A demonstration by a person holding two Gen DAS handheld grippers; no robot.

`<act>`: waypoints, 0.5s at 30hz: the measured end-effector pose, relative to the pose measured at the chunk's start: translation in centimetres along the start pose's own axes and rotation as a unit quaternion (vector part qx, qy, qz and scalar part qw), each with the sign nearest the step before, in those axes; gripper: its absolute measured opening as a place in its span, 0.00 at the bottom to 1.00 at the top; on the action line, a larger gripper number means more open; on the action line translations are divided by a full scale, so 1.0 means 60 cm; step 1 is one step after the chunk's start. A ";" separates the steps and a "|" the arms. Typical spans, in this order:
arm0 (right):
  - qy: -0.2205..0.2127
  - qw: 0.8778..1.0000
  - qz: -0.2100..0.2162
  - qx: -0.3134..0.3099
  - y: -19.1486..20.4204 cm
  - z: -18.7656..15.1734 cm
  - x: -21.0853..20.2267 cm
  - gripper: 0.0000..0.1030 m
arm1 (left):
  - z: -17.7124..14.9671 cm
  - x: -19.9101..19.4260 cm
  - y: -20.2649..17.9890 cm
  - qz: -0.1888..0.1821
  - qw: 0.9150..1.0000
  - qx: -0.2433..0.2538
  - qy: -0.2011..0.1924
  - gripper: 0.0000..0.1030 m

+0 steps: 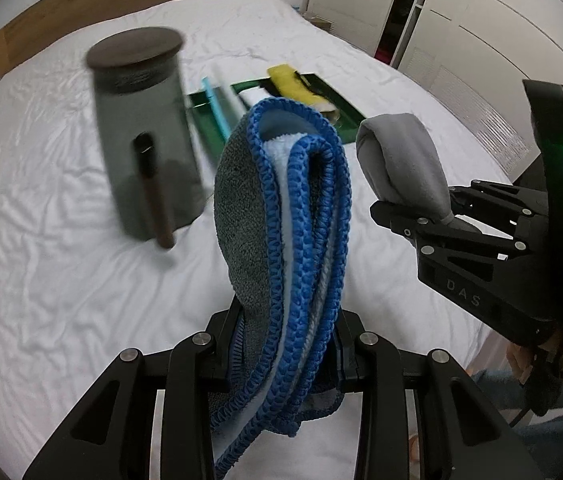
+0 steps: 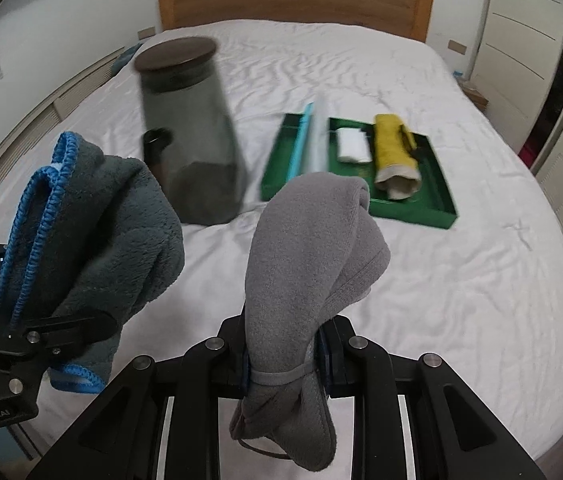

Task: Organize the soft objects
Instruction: 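Carry the grey-blue towel with the left tool while the right tool carries the grey cloth to the tray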

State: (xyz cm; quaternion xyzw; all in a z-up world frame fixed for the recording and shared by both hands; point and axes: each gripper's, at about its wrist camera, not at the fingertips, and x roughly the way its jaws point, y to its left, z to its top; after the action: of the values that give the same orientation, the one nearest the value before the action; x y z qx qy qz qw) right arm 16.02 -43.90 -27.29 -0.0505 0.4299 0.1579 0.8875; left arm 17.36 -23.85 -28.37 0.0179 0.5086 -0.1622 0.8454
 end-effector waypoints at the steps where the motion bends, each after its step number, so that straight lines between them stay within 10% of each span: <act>1: -0.002 1.000 -0.002 0.001 -0.011 0.000 -0.002 0.23 | 0.007 0.005 -0.006 -0.001 1.000 0.000 -0.001 0.28; 15: -0.043 0.999 -0.026 0.005 -0.149 0.058 0.040 0.23 | 0.149 0.103 -0.048 0.004 0.999 -0.032 -0.031 0.28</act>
State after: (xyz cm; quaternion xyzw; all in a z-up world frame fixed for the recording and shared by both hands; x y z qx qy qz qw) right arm 22.89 -51.03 -27.42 -0.0503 0.3911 0.1343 0.9091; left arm 26.81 -29.93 -29.05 -0.0123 0.4872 -0.1424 0.8615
